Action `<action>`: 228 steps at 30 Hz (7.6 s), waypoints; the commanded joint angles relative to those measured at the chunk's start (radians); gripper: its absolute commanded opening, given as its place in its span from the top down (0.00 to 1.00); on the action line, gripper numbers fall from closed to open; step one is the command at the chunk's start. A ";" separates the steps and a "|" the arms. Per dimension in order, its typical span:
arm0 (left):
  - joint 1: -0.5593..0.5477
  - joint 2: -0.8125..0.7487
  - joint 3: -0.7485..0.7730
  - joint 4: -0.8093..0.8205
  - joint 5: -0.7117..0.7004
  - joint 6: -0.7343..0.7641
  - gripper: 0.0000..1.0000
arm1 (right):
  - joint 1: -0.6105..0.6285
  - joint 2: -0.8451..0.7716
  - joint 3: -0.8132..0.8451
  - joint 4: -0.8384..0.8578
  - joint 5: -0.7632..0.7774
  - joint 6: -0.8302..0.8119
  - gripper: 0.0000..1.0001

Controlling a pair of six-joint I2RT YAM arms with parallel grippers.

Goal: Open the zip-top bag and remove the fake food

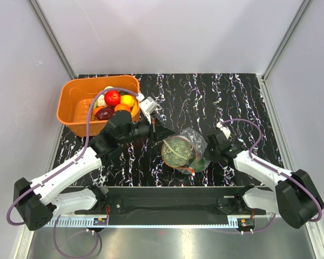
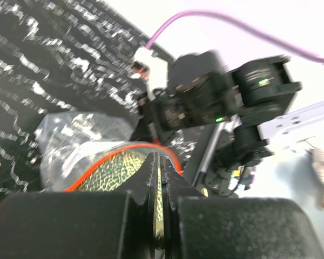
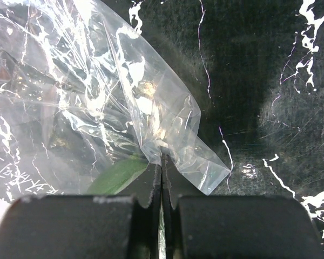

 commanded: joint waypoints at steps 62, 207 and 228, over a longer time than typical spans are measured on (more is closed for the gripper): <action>0.841 0.132 0.409 -0.153 -0.291 0.151 0.02 | -0.003 -0.017 0.039 0.012 -0.015 -0.063 1.00; -0.299 0.334 -0.057 0.059 -0.201 0.192 0.72 | -0.006 -0.138 0.049 -0.165 0.065 -0.052 1.00; -0.238 -0.012 -0.010 -0.111 -0.082 0.160 0.73 | -0.008 -0.169 0.069 -0.162 0.062 -0.080 1.00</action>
